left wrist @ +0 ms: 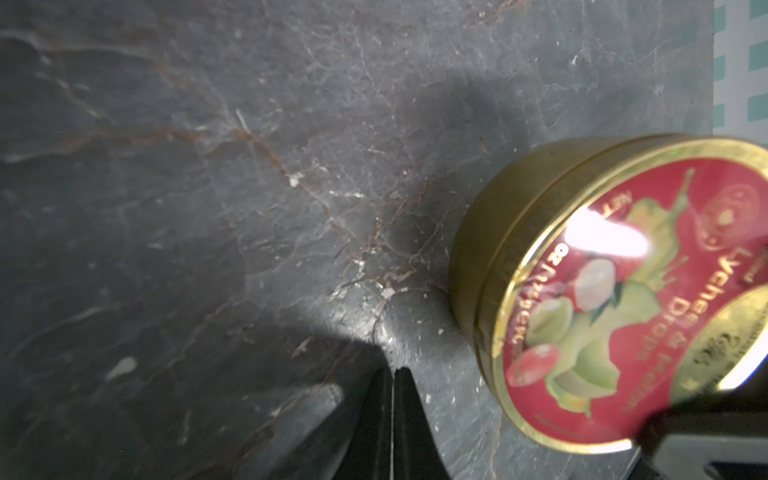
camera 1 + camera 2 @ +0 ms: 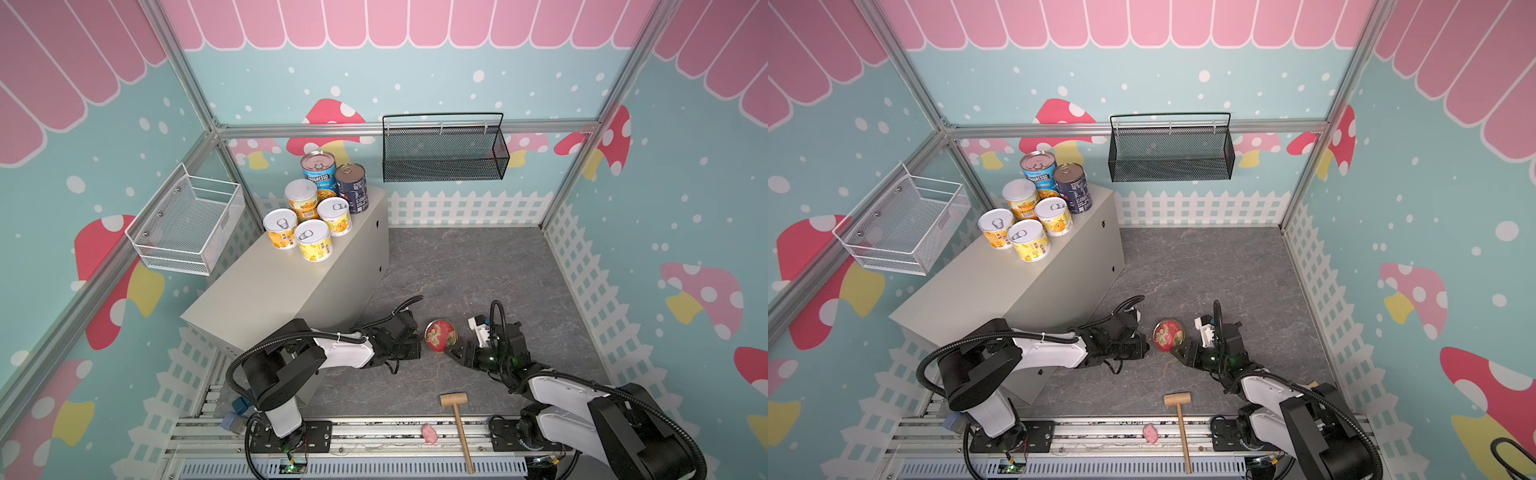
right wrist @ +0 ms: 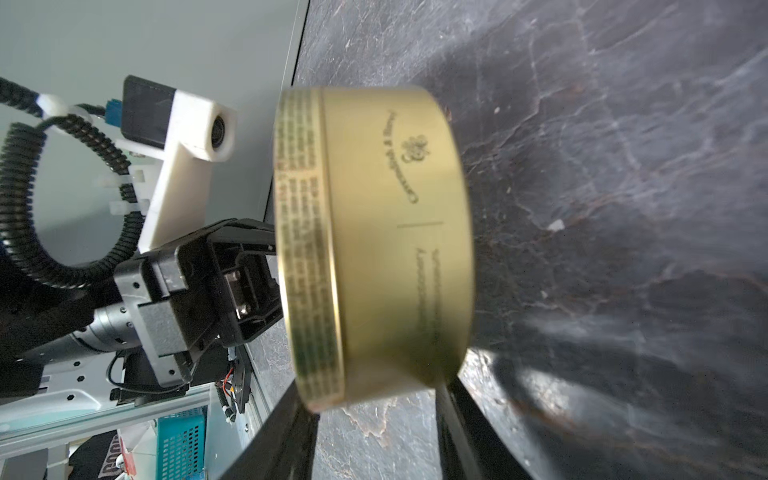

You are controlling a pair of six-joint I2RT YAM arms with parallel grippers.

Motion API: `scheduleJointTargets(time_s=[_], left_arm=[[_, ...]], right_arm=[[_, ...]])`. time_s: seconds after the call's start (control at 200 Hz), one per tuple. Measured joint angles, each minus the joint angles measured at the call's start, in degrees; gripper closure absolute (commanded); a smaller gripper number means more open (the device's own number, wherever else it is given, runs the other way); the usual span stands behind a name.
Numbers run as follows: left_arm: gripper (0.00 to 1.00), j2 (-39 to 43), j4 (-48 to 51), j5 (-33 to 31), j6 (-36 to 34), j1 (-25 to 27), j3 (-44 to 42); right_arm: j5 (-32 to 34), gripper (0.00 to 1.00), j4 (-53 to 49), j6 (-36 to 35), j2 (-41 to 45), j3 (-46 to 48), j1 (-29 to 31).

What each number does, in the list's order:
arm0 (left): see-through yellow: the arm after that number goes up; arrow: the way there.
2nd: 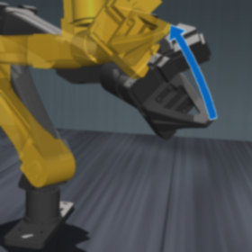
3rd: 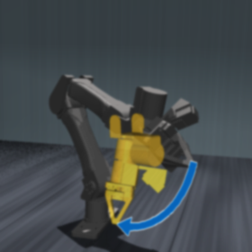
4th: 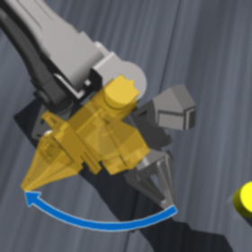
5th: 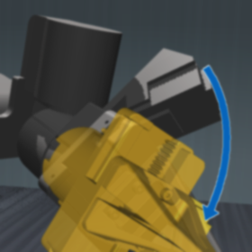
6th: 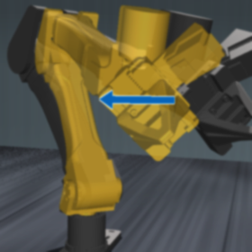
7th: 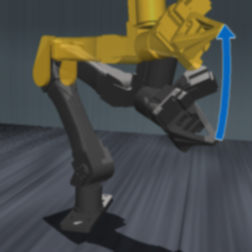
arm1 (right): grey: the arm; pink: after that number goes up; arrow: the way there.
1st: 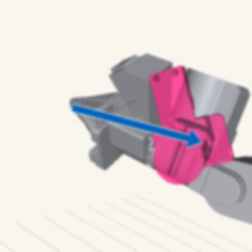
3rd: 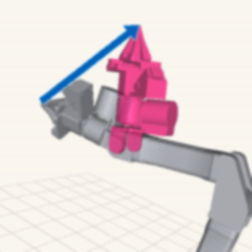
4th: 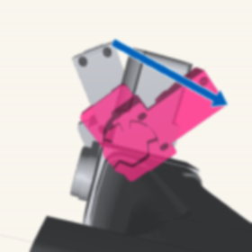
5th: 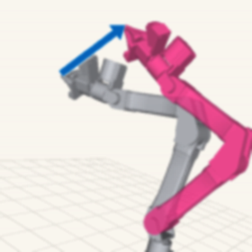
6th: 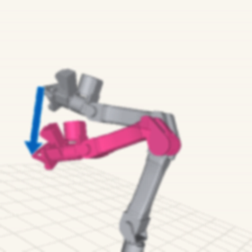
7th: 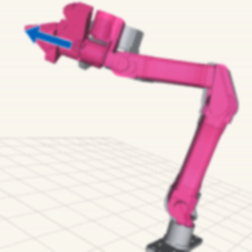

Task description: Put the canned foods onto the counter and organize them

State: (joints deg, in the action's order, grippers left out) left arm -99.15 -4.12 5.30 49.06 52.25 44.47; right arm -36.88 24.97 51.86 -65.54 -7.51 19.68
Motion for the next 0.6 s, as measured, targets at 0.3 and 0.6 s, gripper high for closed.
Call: scheduleJointTargets(time_s=[0.3,0.6], left_arm=[[0.87,1.9,2.8,0.0,-1.1,0.0,-0.6],[0.84,4.4,5.0,0.0,-1.8,-0.1,-1.2]], right_arm=[[1.2,0.56,0.0,-0.8,0.0,-1.1,0.0],[1.3,0.56,0.2,-1.7,0.0,-2.2,0.0]])
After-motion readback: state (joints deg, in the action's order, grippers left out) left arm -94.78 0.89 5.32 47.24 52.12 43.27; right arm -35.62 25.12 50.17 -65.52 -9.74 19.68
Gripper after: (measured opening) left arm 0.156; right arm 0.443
